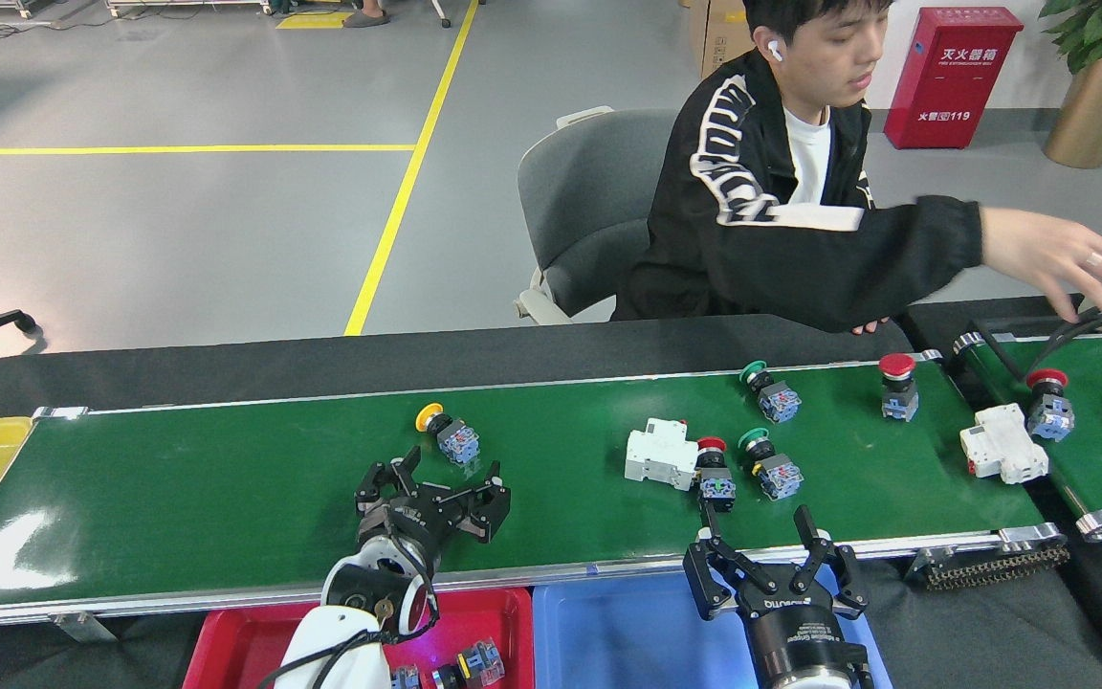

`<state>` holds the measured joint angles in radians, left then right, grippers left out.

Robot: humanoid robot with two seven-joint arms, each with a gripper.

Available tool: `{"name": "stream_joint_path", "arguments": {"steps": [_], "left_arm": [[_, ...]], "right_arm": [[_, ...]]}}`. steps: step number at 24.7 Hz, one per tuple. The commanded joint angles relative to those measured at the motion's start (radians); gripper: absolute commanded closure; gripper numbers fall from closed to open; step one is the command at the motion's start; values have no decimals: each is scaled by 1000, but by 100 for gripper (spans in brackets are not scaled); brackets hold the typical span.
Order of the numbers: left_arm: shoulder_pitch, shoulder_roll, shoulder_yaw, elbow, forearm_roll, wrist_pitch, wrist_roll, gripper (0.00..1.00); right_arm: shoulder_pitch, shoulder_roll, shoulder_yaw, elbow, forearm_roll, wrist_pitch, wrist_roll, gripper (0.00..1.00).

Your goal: Pick switch part from conveyor to tray

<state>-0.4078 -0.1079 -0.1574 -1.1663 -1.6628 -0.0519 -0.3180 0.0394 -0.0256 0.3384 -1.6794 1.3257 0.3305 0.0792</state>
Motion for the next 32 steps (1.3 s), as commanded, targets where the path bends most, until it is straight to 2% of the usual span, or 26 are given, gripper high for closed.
{"name": "stream_joint_path", "arguments": {"steps": [1,5,8,9,10,11,12,13,14,16,17,21,24,26,29,32], "left_arm": [[-60,-3,3,54,3,9,50,0],[-105,7,13,172,3,20,83,0],[-125,11,15,226,3,49,85,0],[-138,13,15,257,3,61,86,0],[-149,13,15,281,5,69,91,1],[-155,14,18,298,5,72,99,8],[-157,20,21,301,5,66,100,23],[-157,31,19,304,3,60,100,41],[-155,47,15,306,2,53,100,57],[-151,54,21,307,3,27,102,80],[-146,57,24,306,9,17,102,83],[-118,62,33,266,115,-26,112,85],[-39,100,44,137,156,-85,112,87],[50,134,75,7,198,-169,112,87],[247,198,147,-239,233,-336,112,87],[418,214,225,-389,239,-466,111,87]], "right_arm": [[-46,33,13,41,6,1,11,0],[-182,87,47,219,0,2,34,2],[-250,99,54,322,-6,-5,39,7],[-274,110,54,366,-6,-10,39,16],[-300,118,56,402,-8,-11,39,36],[-323,121,56,429,-8,-13,39,49],[-331,121,56,441,-8,-14,42,50],[-332,121,56,445,-10,-21,42,57],[-332,119,56,445,-8,-22,42,79],[-331,121,56,442,-10,-22,47,82],[-329,121,56,440,-10,-22,53,84],[-326,119,56,411,-11,-24,59,84],[-302,116,56,323,-13,-36,83,84],[-291,121,56,277,-14,-74,111,84],[-263,122,56,227,-14,-91,119,84],[-211,121,77,89,-14,-105,120,84]]}}
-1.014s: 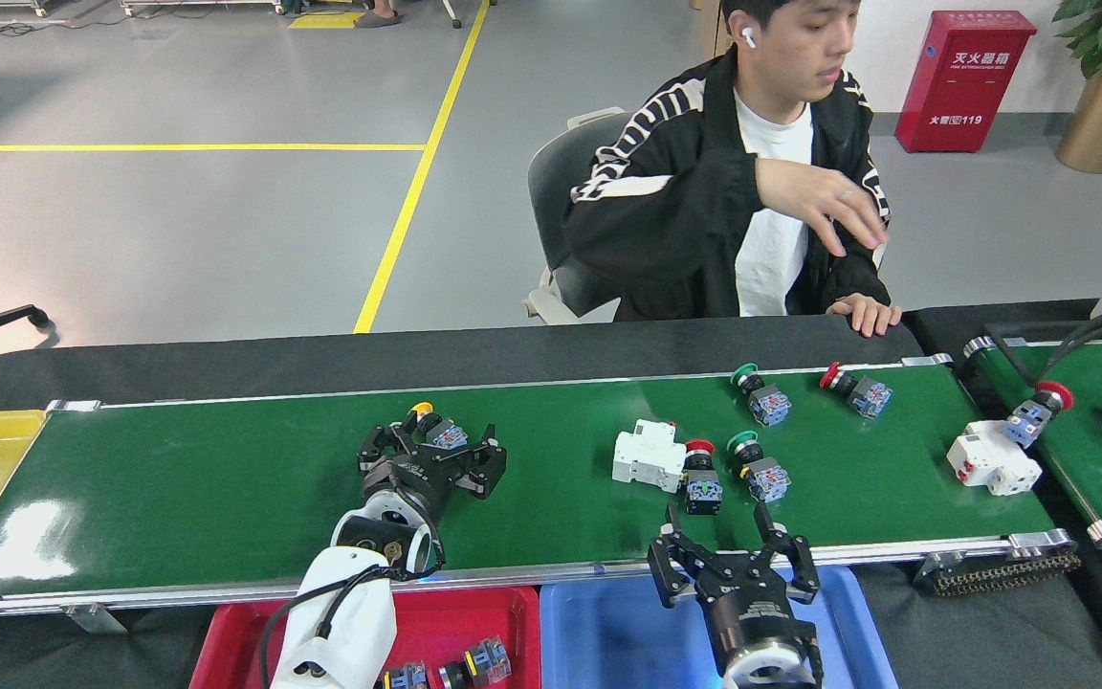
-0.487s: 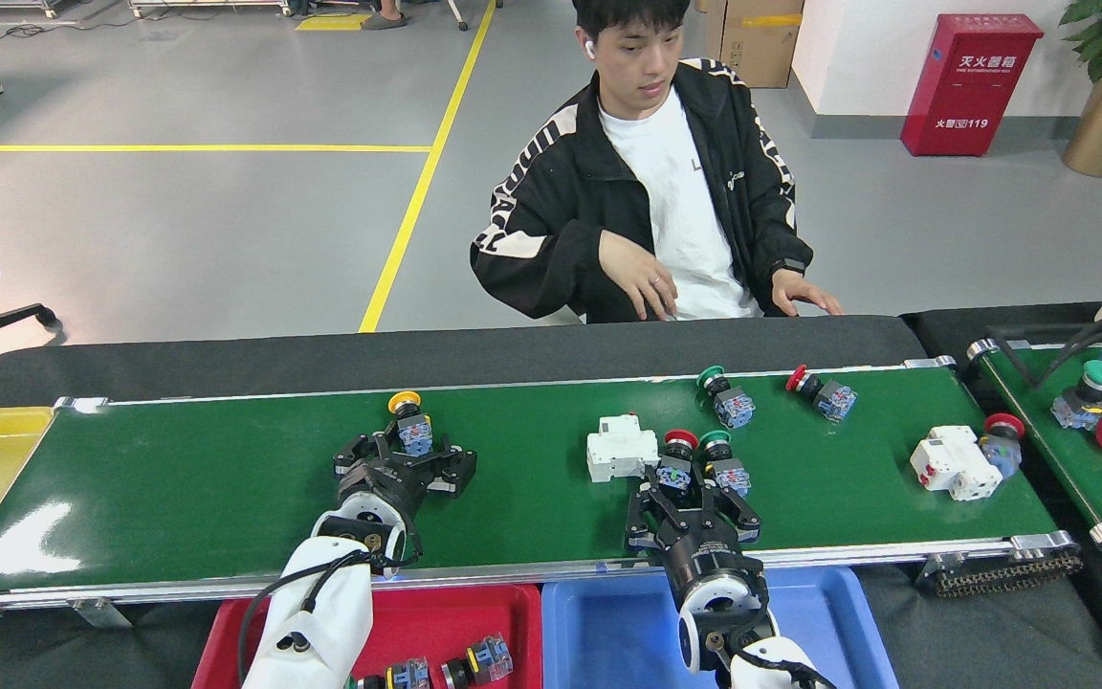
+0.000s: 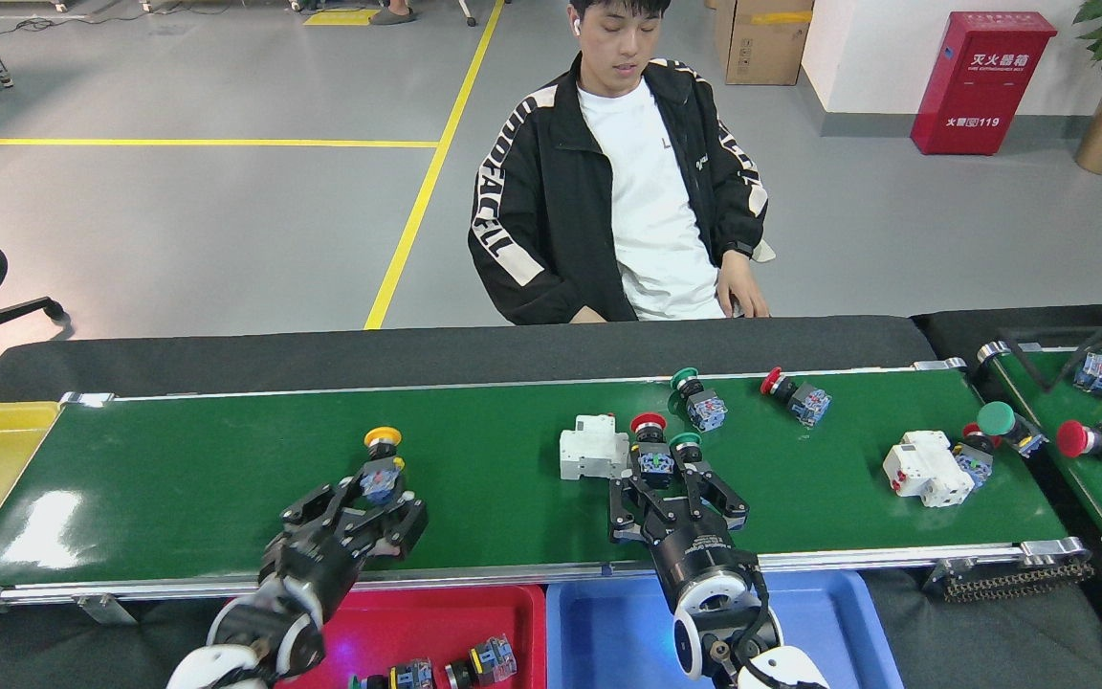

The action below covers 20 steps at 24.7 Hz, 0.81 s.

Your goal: Pick switch part from conveyor to tray

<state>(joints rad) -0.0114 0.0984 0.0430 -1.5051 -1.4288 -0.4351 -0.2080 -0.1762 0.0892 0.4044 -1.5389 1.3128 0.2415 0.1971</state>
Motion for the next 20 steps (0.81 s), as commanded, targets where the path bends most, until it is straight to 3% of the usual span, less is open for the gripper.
{"name": "stream_joint_path", "arguments": {"steps": [1,5,6,7,9,10,12,13,17,20], "left_arm": [[67,14,49,-79,7,-106,2,87],[269,40,161,-202,8,-251,38,85],[304,35,178,-239,8,-272,38,80],[324,32,183,-257,7,-277,38,64],[335,27,184,-265,8,-277,39,12],[335,26,187,-265,7,-277,42,0],[332,26,187,-267,8,-277,42,0],[330,27,187,-267,8,-278,42,0],[326,1,241,-264,11,-244,42,0],[278,-57,290,-259,1,-80,24,0]], "right_arm": [[29,4,33,-82,-1,-31,4,84],[161,-6,114,-175,2,-128,1,84],[181,-8,117,-179,0,-177,1,84],[196,-5,128,-179,3,-226,5,84],[224,-5,165,-185,3,-286,8,81],[231,1,185,-184,3,-303,10,71],[228,23,238,-171,5,-301,16,9],[228,30,258,-162,5,-303,19,0],[225,38,258,-158,3,-288,21,0],[210,35,191,-161,3,-272,21,0]]}}
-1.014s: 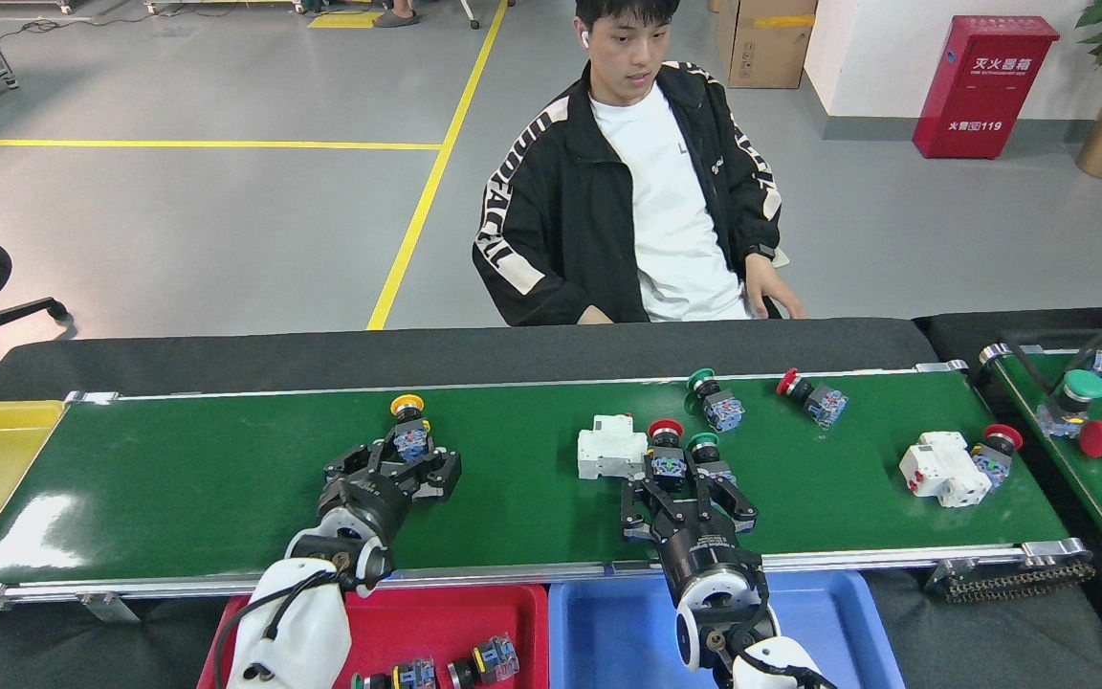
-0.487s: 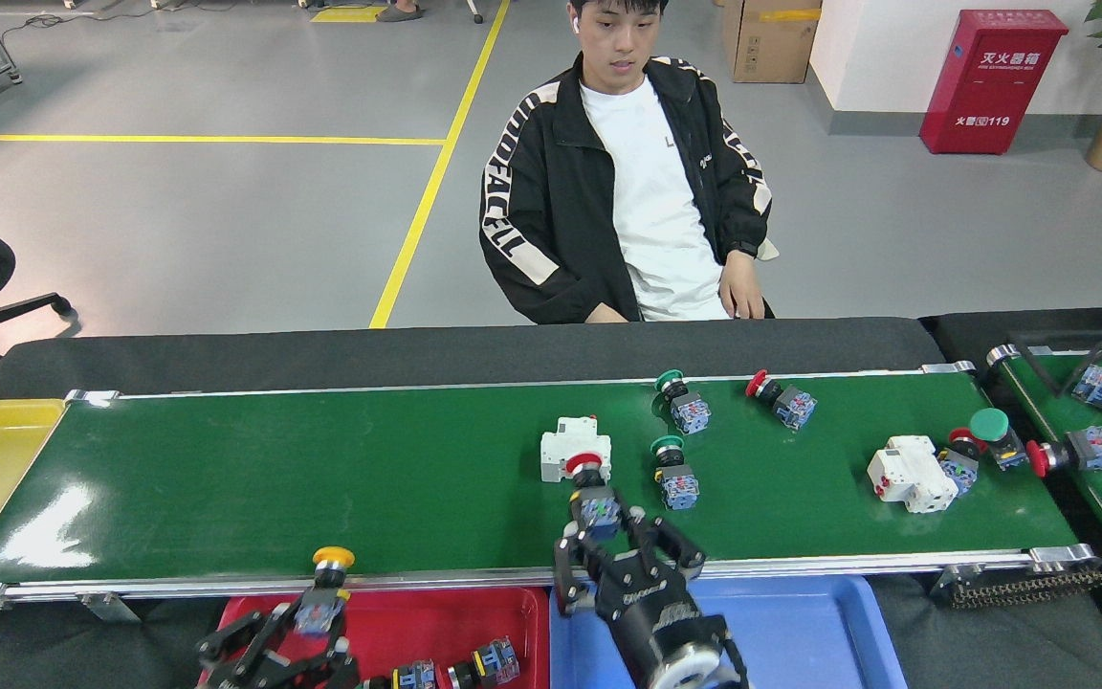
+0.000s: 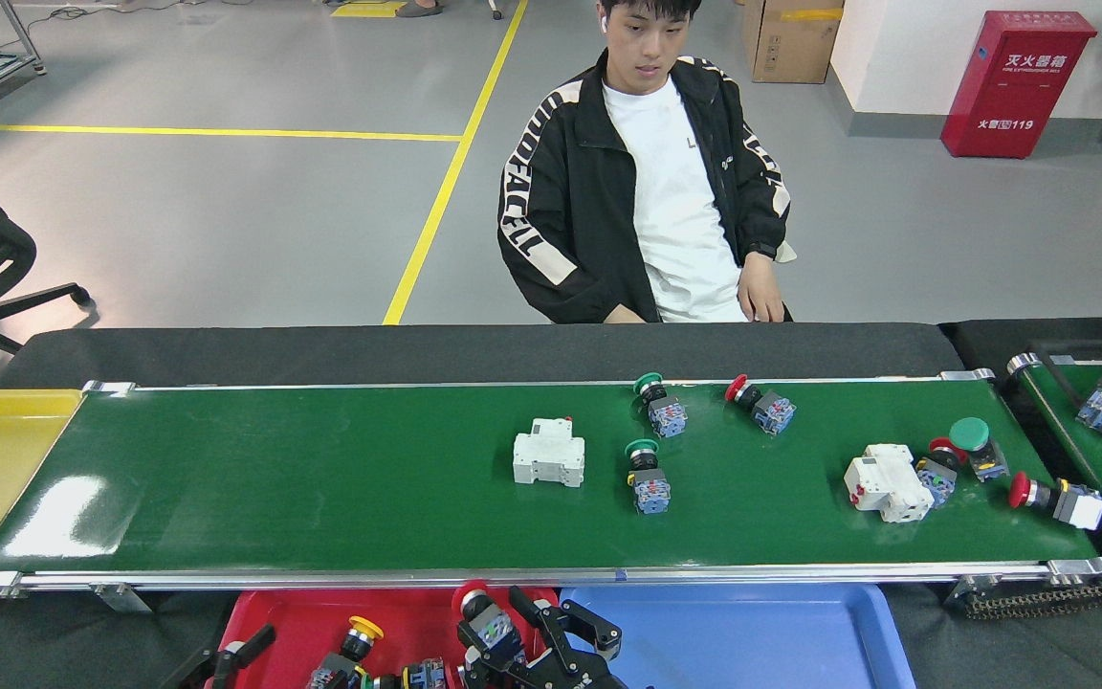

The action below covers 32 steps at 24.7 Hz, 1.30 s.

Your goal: Pick switch part from conveyor to tray

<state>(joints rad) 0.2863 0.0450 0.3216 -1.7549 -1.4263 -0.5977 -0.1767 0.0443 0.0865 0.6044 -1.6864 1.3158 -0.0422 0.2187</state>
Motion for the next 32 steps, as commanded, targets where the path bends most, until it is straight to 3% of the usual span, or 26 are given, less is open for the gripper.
{"name": "stream_joint_path", "arguments": {"steps": [1,4,9,12,15,18,24,32], "left_arm": [[-41,-5,11,-6,-5,160,-21,0],[-81,0,8,22,-5,312,-55,0],[-87,1,14,26,0,320,-56,0],[-84,1,8,25,1,315,-56,0],[-96,4,4,25,0,305,-55,0],[-160,1,-84,43,-17,306,-55,0],[-338,-50,-246,226,-155,335,-37,0],[-466,-62,-349,365,-171,394,-13,0]], "right_arm": [[-15,39,-41,-15,0,15,-1,0],[-40,42,-156,-33,0,33,-5,0],[-41,25,-287,-67,13,208,-33,0],[9,-7,-291,-82,75,329,-117,0],[69,-7,-291,-82,123,341,-145,0],[68,-7,-290,-81,128,341,-142,0],[-21,-1,-285,-9,126,347,-111,0],[-11,-4,-285,-1,126,381,-107,0]]}}
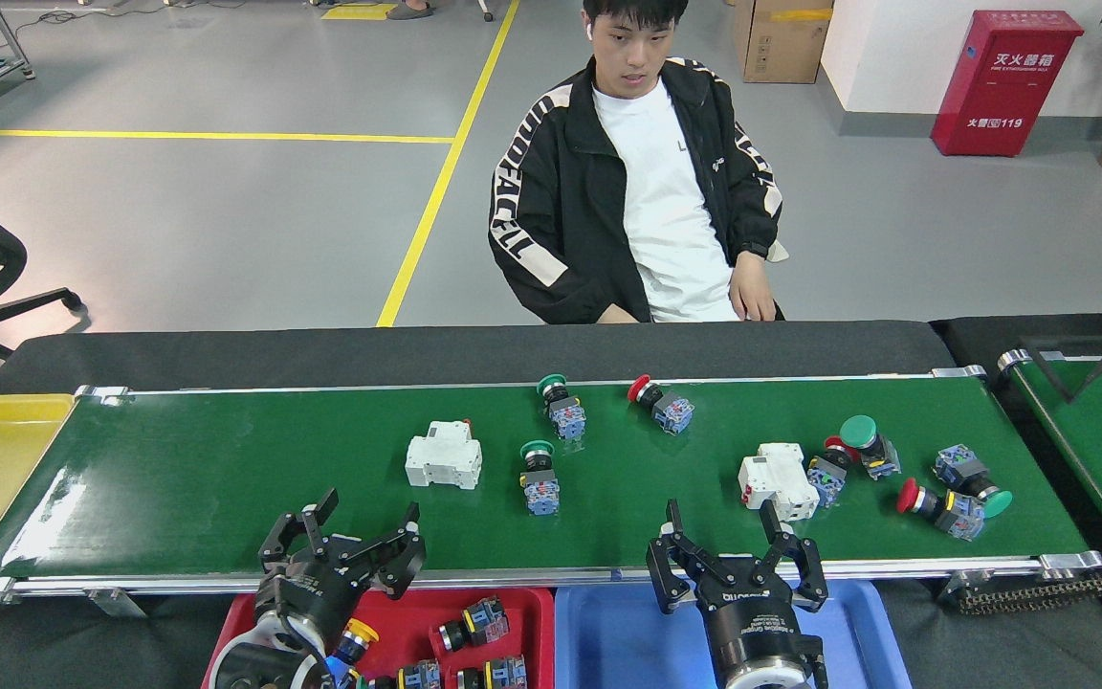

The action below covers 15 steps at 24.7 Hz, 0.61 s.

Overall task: Pick switch part from conveyor to tray
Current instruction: 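Grasp a white switch block with each gripper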

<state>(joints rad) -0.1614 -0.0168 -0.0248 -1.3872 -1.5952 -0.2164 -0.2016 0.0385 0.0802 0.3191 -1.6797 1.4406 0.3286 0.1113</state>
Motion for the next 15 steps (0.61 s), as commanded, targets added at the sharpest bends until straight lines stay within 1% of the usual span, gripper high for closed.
{"name": "stream_joint_path", "arguments": {"steps": [1,5,6,11,12,13,15], "left_arm": [[-37,-2,-9,14,-3,12,11,0],[-90,-14,-27,71,-3,15,11,0],[-107,-17,-29,92,-3,15,11,0],[-175,-29,-35,180,-14,19,24,0],[-191,-29,-44,203,-29,34,24,0],[-207,-28,-55,223,-46,55,24,1],[-227,-20,-81,257,-77,66,34,7]], "right_arm": [[-6,3,-8,8,-2,12,1,0],[-20,4,-23,90,-3,15,1,0],[-37,4,-35,110,-3,15,1,0],[-181,9,-48,262,-6,17,2,0],[-201,7,-48,290,-6,15,2,0],[-218,7,-48,317,-8,15,1,0],[-263,13,-46,379,-11,15,-1,0]]}}
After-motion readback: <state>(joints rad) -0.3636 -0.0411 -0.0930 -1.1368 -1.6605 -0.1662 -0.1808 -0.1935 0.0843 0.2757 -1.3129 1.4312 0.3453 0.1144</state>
